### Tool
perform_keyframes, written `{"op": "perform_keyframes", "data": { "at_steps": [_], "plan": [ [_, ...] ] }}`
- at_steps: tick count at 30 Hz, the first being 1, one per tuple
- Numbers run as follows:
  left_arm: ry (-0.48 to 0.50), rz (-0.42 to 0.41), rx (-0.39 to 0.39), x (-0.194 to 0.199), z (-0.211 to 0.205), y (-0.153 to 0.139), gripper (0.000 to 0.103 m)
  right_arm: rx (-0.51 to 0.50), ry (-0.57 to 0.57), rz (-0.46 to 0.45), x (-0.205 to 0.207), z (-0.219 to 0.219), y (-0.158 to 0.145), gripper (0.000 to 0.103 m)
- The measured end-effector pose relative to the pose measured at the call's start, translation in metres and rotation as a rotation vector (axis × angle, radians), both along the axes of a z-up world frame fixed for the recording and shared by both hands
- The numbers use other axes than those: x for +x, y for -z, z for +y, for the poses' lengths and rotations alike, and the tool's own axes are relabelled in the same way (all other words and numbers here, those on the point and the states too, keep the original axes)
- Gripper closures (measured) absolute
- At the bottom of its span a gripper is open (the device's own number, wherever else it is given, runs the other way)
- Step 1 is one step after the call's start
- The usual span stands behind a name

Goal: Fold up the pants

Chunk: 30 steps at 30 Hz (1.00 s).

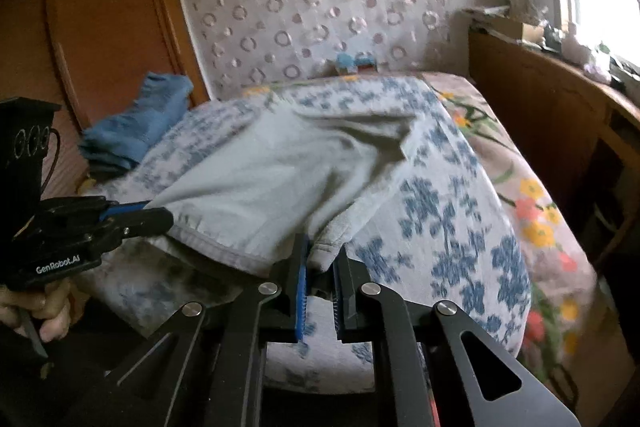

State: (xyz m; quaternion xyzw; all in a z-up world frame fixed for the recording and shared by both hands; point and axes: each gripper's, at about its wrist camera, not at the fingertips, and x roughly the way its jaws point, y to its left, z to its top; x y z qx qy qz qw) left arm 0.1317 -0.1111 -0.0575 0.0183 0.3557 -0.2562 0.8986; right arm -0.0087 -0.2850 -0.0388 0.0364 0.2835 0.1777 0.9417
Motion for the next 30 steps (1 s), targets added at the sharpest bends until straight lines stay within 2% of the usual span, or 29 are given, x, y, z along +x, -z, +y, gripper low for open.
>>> {"op": "perform_keyframes", "data": {
  "at_steps": [9, 12, 19, 23, 30],
  "plan": [
    [-0.02, -0.149, -0.043, -0.005, 0.031, -0.081, 0.093, 0.006, -0.073, -0.14, -0.006, 0.006, -0.071, 0.093],
    [-0.032, -0.21, -0.017, -0.007, 0.04, -0.107, 0.093, 0.004, -0.097, -0.193, -0.004, 0.013, -0.097, 0.093],
    [-0.075, -0.292, -0.017, 0.0, 0.068, -0.155, 0.093, -0.004, -0.161, -0.272, 0.007, 0.035, -0.145, 0.093],
    [-0.104, -0.332, 0.03, 0.015, 0.075, -0.167, 0.093, -0.031, -0.189, -0.303, 0.021, 0.045, -0.163, 0.093],
    [-0.157, -0.322, 0.105, 0.067, 0.082, -0.167, 0.093, -0.102, -0.203, -0.288, 0.089, 0.069, -0.174, 0.094]
  ]
}}
